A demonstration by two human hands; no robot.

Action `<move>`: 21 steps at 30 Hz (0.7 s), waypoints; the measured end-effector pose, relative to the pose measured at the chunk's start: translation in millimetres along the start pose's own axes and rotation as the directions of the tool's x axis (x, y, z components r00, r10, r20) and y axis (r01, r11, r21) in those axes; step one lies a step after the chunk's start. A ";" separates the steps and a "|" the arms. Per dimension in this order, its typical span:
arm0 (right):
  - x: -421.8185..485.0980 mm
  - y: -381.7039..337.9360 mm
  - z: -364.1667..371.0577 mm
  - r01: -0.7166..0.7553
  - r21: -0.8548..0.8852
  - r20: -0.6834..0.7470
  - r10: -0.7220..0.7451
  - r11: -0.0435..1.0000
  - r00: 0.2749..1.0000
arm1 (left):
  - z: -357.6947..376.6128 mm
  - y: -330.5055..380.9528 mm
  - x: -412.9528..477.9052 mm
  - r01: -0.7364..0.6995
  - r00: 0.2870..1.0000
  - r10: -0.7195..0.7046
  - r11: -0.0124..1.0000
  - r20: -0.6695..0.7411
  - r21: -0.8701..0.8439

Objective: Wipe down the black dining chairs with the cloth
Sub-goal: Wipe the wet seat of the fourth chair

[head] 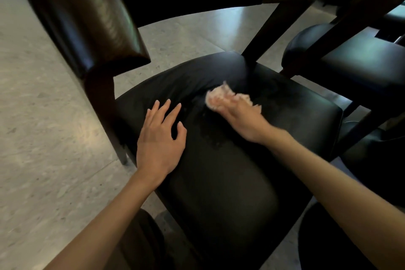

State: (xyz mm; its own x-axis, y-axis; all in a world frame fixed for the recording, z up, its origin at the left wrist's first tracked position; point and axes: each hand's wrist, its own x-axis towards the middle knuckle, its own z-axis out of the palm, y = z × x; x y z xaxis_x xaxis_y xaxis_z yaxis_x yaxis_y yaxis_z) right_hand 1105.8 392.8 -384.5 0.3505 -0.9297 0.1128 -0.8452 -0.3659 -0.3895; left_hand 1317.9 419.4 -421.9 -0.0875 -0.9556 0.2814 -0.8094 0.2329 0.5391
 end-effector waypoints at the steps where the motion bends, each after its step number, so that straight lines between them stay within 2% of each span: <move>1: -10.0 -10.3 5.8 0.072 0.002 0.028 -0.072 0.997 0.997 | 0.0 -0.2 -0.5 0.002 1.000 -0.002 1.000 -0.009 -0.003; 3: -28.3 -26.6 5.4 0.096 0.041 0.101 -0.099 0.995 0.990 | 0.2 -1.3 -1.0 0.007 1.000 -0.007 1.000 -0.023 -0.004; 5: -35.7 -36.8 -5.6 0.019 0.170 0.118 -0.040 0.985 0.992 | 0.5 -2.4 -2.0 0.006 1.000 -0.006 1.000 -0.024 -0.006; 6: -33.3 -36.9 -12.7 -0.027 0.230 0.038 0.019 0.973 0.999 | 0.3 -2.7 -2.1 0.002 1.000 -0.003 1.000 -0.022 -0.008; 7: -27.4 -33.8 -21.1 -0.041 0.264 -0.105 0.071 0.964 0.992 | -0.2 -2.8 -1.9 -0.001 1.000 0.001 1.000 -0.020 -0.011; 9: -8.4 -19.4 -40.5 -0.041 0.224 -0.366 0.123 0.974 0.922 | -0.7 -2.5 -1.6 0.001 1.000 -0.002 1.000 -0.021 -0.018; 10: 5.4 -7.8 -48.3 -0.055 0.172 -0.415 0.123 0.984 0.901 | -0.8 -2.2 -1.4 0.002 1.000 -0.002 1.000 -0.022 -0.019; 12: 38.9 25.3 -58.4 -0.109 0.045 -0.366 0.117 0.993 0.923 | -0.7 -1.4 -0.6 0.000 1.000 -0.001 1.000 -0.021 -0.010; 14: 71.8 65.9 -54.3 -0.251 -0.046 -0.222 0.235 0.967 0.946 | -0.6 -1.5 -0.3 -0.001 1.000 0.001 1.000 -0.018 -0.006; 15: 83.7 82.1 -46.8 -0.331 -0.110 -0.148 0.314 0.937 0.938 | -0.5 -2.1 -0.1 0.000 1.000 0.000 1.000 -0.015 -0.006; 17: 93.8 105.4 -27.2 -0.401 -0.243 -0.061 0.399 0.883 0.915 | -0.3 -2.7 -0.4 -0.002 1.000 0.001 1.000 -0.011 -0.007; 19: 98.2 112.1 -17.4 -0.399 -0.261 -0.069 0.395 0.879 0.916 | 0.2 -2.8 0.5 0.002 1.000 -0.002 1.000 -0.006 -0.007; 21: 101.7 107.1 -20.2 -0.438 -0.190 -0.082 0.430 0.879 0.899 | 0.4 -1.2 1.9 0.010 1.000 -0.010 1.000 -0.003 -0.003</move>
State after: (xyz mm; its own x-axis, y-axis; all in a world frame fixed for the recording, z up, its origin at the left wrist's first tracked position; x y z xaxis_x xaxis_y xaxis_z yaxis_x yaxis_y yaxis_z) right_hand 1042.8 258.2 -396.2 -0.0816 -0.9966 0.0091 -0.9728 0.0777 -0.2183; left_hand 1318.5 417.3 -422.3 -0.0776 -0.9573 0.2785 -0.8086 0.2238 0.5441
